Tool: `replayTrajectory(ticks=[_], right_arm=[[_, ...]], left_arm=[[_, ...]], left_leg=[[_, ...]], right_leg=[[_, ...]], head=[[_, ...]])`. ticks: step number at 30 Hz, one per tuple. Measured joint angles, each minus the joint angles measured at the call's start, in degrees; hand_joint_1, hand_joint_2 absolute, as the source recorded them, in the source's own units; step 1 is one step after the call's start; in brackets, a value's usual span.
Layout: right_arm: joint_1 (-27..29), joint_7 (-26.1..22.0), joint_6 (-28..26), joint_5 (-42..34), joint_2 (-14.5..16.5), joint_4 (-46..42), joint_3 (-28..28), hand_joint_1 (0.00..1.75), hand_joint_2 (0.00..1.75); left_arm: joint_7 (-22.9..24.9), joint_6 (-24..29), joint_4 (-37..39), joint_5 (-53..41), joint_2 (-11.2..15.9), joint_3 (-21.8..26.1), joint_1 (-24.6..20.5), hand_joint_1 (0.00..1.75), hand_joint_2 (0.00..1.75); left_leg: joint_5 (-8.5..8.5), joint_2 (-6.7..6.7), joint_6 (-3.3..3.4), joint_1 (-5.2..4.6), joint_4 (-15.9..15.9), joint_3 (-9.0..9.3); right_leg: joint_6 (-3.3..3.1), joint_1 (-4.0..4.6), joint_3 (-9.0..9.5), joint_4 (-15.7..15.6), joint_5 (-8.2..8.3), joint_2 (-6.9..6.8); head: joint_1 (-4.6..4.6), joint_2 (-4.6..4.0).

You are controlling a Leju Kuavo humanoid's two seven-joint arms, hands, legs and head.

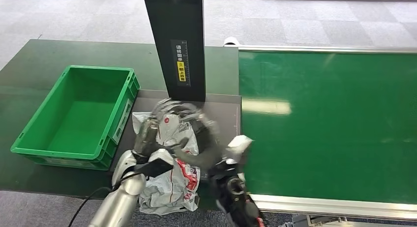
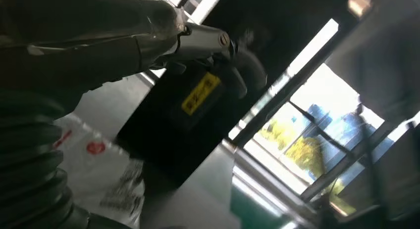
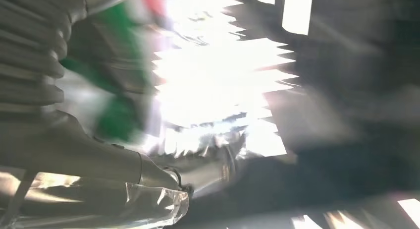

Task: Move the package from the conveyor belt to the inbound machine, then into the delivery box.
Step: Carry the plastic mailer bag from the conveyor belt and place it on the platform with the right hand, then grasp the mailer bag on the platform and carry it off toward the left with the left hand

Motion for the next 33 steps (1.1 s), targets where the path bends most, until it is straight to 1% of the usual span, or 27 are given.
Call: replayTrajectory(ticks=[1, 2, 3, 5, 7, 10, 15, 26, 27, 28, 30, 31, 33], right_arm=[[1.89, -0.97, 1.80, 0.16, 0.30, -6.57, -5.71, 0.00, 1.75], [3.47, -1.77, 2.80, 0.57, 0.67, -11.94, -10.55, 0.00, 1.75], [4.93, -2.16, 3.15, 0.93, 0.96, -15.77, -13.94, 0.00, 1.75], [7.46, -2.36, 3.24, 1.41, 1.18, -21.51, -18.15, 0.00, 1.75], [8.81, -2.46, 2.95, 1.83, 1.40, -25.53, -20.57, 0.00, 1.75], [9.52, -2.54, 1.93, 2.37, 1.49, -28.86, -22.69, 0.00, 1.75], [9.92, -2.54, 1.79, 2.37, 1.58, -31.32, -24.37, 0.00, 1.75], [10.09, -2.54, 1.52, 2.83, 1.80, -32.05, -25.24, 0.00, 1.75], [10.11, -2.54, 1.52, 2.83, 1.80, -32.06, -25.27, 0.00, 1.75], [10.15, -2.54, 1.52, 2.83, 1.80, -32.08, -25.30, 0.00, 1.75], [10.31, -2.54, 1.52, 2.81, 1.80, -32.30, -25.38, 0.00, 1.75], [10.41, -2.54, 1.52, 2.79, 1.80, -32.48, -25.42, 0.00, 1.75], [10.65, -2.54, 1.52, 2.73, 1.80, -32.89, -25.48, 0.00, 1.75]], left_arm=[[-0.06, 0.76, 4.56, -3.96, -0.40, -0.42, -1.49, 0.00, 1.75], [0.19, 1.28, 8.69, -5.95, -0.60, -0.62, -2.74, 0.00, 1.75], [0.35, 1.50, 11.86, -5.96, -0.69, -0.74, -3.83, 0.00, 1.75], [0.55, 1.59, 16.72, -4.26, -1.10, -1.01, -5.88, 0.00, 1.75], [0.77, 1.60, 20.35, -3.83, -1.57, -1.34, -7.50, 0.00, 1.75], [1.61, 1.55, 23.72, -4.71, -2.14, -1.85, -8.93, 0.00, 1.75], [2.58, 1.21, 27.04, -5.99, -3.17, -2.34, -10.47, 0.00, 1.75], [2.74, 1.49, 28.63, -6.51, -3.64, -2.52, -11.09, 0.00, 1.75], [2.86, 1.58, 28.65, -6.64, -3.64, -2.52, -11.09, 0.18, 1.75], [3.11, 1.72, 28.68, -6.88, -3.64, -2.52, -11.10, 0.59, 1.75], [4.30, 2.12, 28.76, -7.92, -3.63, -2.53, -11.12, 1.46, 1.75], [5.13, 2.36, 28.80, -8.55, -3.62, -2.54, -11.13, 1.72, 1.75], [6.93, 2.80, 28.90, -9.83, -3.62, -2.57, -11.22, 1.75, 1.75]], left_leg=[[-0.01, 0.19, -0.01, -0.02, 0.01, -0.01], [-0.07, 0.44, -0.02, -0.05, 0.02, 0.06], [-0.12, 0.65, -0.02, -0.07, 0.03, 0.12], [-0.14, 0.74, 0.00, -0.10, 0.04, 0.13], [-0.15, 0.76, 0.00, -0.10, 0.03, 0.15], [-0.14, 0.77, 0.00, -0.08, 0.03, 0.19], [-0.13, 0.79, 0.00, -0.07, 0.02, 0.21], [-0.13, 0.81, 0.00, -0.08, 0.02, 0.21], [-0.13, 0.82, 0.00, -0.08, 0.02, 0.22], [-0.13, 0.82, 0.00, -0.08, 0.02, 0.22], [-0.13, 0.82, 0.00, -0.08, 0.02, 0.22], [-0.13, 0.82, 0.00, -0.08, 0.02, 0.22], [-0.13, 0.84, 0.00, -0.08, 0.02, 0.22]], right_leg=[[0.02, -0.03, -0.04, -0.02, 0.06, 0.19], [0.04, -0.06, -0.06, -0.03, 0.11, 0.44], [0.07, -0.09, -0.08, -0.04, 0.14, 0.65], [0.09, -0.12, -0.14, -0.05, 0.16, 0.75], [0.09, -0.11, -0.14, -0.05, 0.16, 0.77], [0.09, -0.09, -0.13, -0.04, 0.16, 0.78], [0.09, -0.08, -0.09, -0.02, 0.16, 0.78], [0.09, -0.09, -0.07, -0.02, 0.16, 0.78], [0.09, -0.09, -0.07, -0.02, 0.16, 0.78], [0.09, -0.09, -0.07, -0.02, 0.16, 0.78], [0.09, -0.09, -0.07, -0.02, 0.16, 0.78], [0.09, -0.09, -0.07, -0.02, 0.16, 0.78], [0.09, -0.09, -0.06, -0.02, 0.16, 0.78]], head=[[0.21, 0.00], [0.39, 0.00], [0.37, 0.00], [0.37, 0.00], [0.36, 0.00], [0.36, 0.00], [0.35, 0.00], [0.35, 0.00], [0.35, 0.00], [0.35, 0.00], [0.35, 0.00], [0.35, 0.00], [0.35, 0.00]])
